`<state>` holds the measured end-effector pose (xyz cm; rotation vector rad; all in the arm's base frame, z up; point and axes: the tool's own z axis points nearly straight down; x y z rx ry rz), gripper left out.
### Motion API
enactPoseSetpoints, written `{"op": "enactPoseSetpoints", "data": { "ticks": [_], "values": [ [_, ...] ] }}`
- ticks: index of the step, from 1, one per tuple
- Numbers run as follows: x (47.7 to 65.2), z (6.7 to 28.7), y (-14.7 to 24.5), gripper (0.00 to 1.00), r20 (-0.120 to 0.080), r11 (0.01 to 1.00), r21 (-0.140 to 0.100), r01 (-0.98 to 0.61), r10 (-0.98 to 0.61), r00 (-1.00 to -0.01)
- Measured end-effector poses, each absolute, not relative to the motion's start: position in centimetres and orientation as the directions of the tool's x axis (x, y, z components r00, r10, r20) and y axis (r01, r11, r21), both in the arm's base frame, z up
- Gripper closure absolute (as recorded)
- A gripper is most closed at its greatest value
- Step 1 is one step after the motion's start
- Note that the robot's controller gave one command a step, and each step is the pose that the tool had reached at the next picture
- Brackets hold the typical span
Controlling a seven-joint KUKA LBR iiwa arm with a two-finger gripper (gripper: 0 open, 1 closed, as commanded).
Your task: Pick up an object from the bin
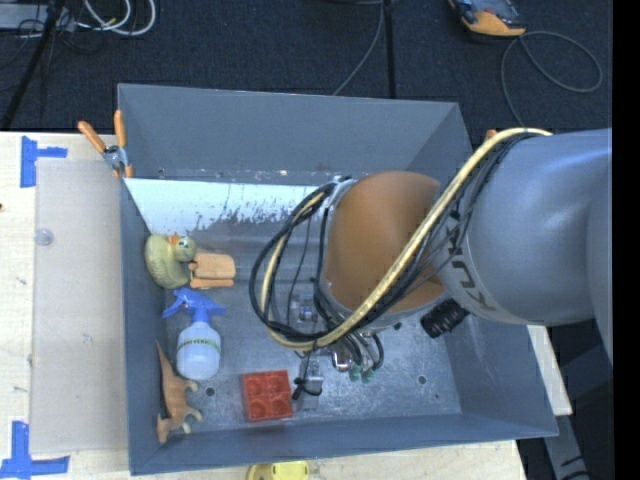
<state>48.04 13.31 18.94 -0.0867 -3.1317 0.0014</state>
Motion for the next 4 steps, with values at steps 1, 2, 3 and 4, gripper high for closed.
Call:
{"op": "enactPoseSetpoints", "data": {
  "ticks": [1, 2, 3, 4],
  "values": [
    [48.4, 14.7, 15.4, 0.0, 0.008, 0.997, 0.003, -0.076, -0.076, -0.997],
    [48.6, 9.6, 17.0, 1.0, 0.011, 0.977, 0.001, -0.213, -0.213, -0.977],
    [48.6, 9.6, 17.0, 1.0, 0.011, 0.977, 0.002, -0.212, -0.212, -0.977],
    [48.3, 11.3, 16.6, 1.0, 0.014, 0.976, 0.001, -0.217, -0.217, -0.976]
  ]
}}
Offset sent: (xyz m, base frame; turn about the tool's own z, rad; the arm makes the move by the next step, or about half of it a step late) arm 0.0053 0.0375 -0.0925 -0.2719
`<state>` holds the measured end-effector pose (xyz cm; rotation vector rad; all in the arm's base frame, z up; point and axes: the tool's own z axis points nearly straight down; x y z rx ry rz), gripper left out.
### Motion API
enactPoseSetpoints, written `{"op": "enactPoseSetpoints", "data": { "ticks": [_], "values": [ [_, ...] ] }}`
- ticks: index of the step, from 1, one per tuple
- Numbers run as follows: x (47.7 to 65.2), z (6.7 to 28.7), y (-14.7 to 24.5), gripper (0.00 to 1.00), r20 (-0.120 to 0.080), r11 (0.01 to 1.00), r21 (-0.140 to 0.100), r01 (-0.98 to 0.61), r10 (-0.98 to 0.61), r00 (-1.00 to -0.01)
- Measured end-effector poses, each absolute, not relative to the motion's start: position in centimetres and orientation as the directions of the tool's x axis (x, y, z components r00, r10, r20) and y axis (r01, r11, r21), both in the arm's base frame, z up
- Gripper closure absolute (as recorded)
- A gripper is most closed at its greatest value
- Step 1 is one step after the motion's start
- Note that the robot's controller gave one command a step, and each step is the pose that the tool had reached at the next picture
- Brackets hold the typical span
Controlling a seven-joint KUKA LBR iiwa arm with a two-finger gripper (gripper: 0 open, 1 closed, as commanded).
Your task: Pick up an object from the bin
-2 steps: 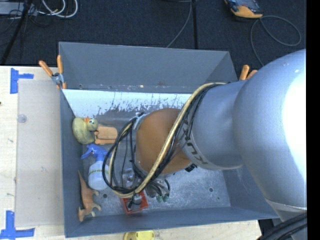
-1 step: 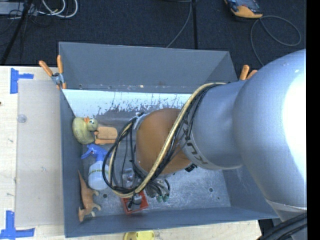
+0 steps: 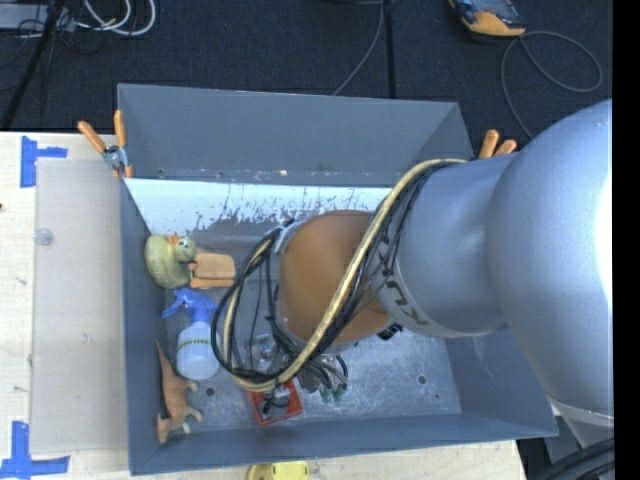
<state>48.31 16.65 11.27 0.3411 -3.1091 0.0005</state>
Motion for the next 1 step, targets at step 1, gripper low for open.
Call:
{"op": "enactPoseSetpoints", "data": {
  "ticks": [1],
  "values": [
    [48.36, 14.25, 16.64, 1.0, 0.014, 0.979, 0.002, -0.206, -0.206, -0.979]
  ]
}}
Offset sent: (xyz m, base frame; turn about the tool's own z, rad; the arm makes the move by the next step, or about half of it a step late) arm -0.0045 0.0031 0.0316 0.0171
